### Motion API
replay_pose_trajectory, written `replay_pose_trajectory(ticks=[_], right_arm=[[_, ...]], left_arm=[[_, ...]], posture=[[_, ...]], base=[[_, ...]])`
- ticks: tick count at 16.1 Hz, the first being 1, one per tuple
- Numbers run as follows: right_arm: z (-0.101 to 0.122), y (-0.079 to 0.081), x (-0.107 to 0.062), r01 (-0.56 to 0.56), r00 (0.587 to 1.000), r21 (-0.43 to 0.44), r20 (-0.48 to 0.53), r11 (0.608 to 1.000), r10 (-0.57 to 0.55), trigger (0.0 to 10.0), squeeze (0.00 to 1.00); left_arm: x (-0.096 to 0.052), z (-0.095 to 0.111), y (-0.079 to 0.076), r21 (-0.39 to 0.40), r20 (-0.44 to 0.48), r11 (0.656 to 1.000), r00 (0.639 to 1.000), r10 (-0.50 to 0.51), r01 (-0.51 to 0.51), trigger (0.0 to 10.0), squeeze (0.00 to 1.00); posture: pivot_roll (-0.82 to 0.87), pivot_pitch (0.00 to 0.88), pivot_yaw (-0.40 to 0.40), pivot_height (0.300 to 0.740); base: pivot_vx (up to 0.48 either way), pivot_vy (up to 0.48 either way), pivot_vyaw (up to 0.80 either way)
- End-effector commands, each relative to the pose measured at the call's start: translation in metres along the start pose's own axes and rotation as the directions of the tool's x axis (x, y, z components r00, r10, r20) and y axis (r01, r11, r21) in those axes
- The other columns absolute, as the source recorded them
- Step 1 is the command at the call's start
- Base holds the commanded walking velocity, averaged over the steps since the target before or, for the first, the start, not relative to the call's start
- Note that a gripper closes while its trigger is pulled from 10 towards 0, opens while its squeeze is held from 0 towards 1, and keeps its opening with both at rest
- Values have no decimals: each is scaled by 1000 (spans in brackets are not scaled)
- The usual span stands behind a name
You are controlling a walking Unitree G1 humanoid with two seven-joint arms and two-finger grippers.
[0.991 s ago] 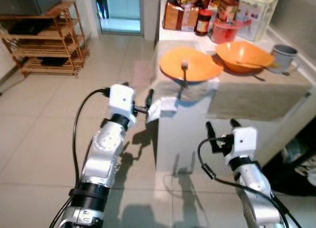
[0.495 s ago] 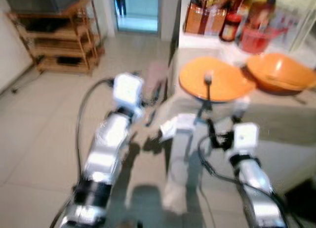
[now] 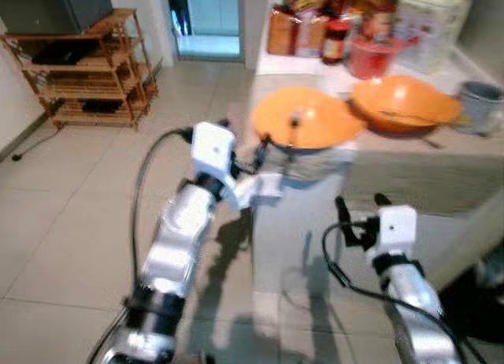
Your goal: Setting the table
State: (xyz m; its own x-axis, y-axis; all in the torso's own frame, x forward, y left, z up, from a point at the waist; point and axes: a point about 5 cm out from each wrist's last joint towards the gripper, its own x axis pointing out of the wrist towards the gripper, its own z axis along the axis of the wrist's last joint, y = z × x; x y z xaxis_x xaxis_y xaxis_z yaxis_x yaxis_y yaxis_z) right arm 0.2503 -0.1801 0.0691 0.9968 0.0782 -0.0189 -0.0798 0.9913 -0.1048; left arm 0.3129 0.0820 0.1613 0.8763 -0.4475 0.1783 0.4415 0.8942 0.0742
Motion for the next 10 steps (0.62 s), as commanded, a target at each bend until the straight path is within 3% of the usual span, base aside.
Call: replay_pose_trajectory(ticks=[1,4,5,6,10], right_arm=[[5,3,1,-5,1000,0,18,1000,5,10000,0],[4,3,0,-5,1000,0,15,1000,5,10000,0],[5,3,0,-7,1000,-2,13,1000,7,10000,0],[5,3,0,-8,1000,-2,12,1000,8,10000,0],[5,3,0,-6,1000,-4,10,1000,6,10000,0]], left_arm=[[1,2,4,18,-9,1000,1000,6,-6,10000,0],[2,-3,10,22,-43,999,998,43,-42,10000,0],[3,-6,14,80,-72,993,994,87,-81,10000,0],[4,-8,13,90,-84,993,993,86,-78,10000,0],[5,-3,15,74,-57,994,994,88,-84,10000,0]], posture=[[-90,0,16,727],[-91,0,16,727],[-95,0,14,727],[-95,0,14,727],[-97,0,16,727]], base=[[330,-345,0],[401,-260,0],[0,0,0],[0,0,0],[0,0,0]])
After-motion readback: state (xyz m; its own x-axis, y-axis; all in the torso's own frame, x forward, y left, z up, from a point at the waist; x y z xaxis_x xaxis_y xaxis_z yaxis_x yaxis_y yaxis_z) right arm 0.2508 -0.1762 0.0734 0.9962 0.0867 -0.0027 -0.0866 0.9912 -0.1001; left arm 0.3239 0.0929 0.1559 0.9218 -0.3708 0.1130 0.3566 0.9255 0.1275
